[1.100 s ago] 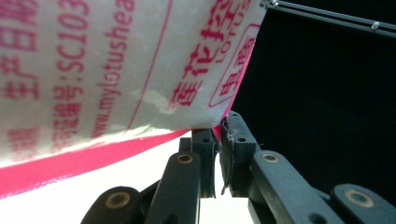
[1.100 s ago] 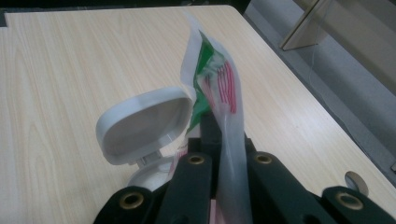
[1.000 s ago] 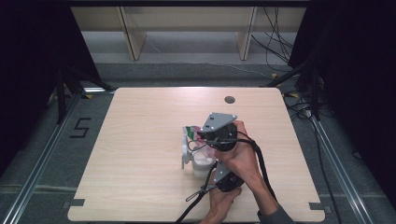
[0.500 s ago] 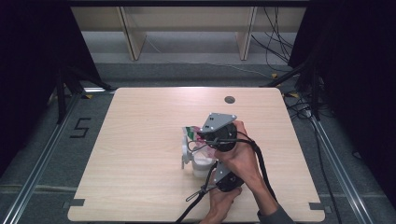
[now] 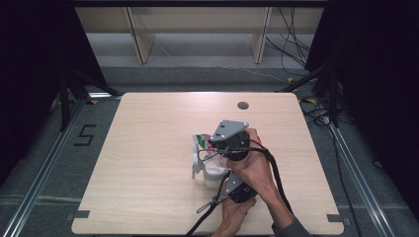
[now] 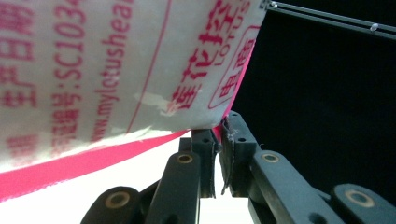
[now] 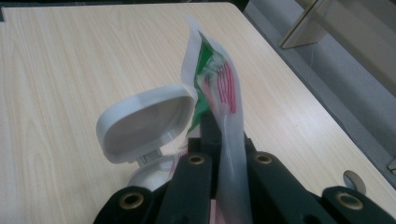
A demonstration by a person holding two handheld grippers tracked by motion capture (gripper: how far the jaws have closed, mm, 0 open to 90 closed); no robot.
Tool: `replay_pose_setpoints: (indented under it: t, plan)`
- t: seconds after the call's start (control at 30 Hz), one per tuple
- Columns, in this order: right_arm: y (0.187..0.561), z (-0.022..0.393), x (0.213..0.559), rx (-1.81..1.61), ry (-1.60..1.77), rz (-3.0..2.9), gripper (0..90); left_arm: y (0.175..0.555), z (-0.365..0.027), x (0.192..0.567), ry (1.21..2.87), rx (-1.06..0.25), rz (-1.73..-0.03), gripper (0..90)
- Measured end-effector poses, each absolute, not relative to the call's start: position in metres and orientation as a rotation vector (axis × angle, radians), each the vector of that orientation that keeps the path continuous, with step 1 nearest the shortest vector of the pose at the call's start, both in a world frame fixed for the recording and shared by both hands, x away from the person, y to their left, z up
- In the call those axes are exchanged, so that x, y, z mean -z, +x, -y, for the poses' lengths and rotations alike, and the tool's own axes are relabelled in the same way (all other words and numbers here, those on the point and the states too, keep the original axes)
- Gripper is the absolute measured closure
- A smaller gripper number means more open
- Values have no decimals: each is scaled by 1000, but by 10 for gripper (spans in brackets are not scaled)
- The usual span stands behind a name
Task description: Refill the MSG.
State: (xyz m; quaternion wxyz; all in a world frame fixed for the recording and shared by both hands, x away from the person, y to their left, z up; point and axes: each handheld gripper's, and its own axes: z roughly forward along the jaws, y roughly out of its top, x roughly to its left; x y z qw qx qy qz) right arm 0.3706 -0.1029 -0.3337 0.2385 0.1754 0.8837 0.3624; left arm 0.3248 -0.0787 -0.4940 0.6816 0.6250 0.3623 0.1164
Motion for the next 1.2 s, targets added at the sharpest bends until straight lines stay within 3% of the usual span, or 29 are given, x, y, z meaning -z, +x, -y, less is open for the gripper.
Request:
replay_pose_setpoints:
  t: [1.2]
  plan:
    - [371,109,331,-1028,486,-2422,900,325,79,496,1398,-263,-783,834]
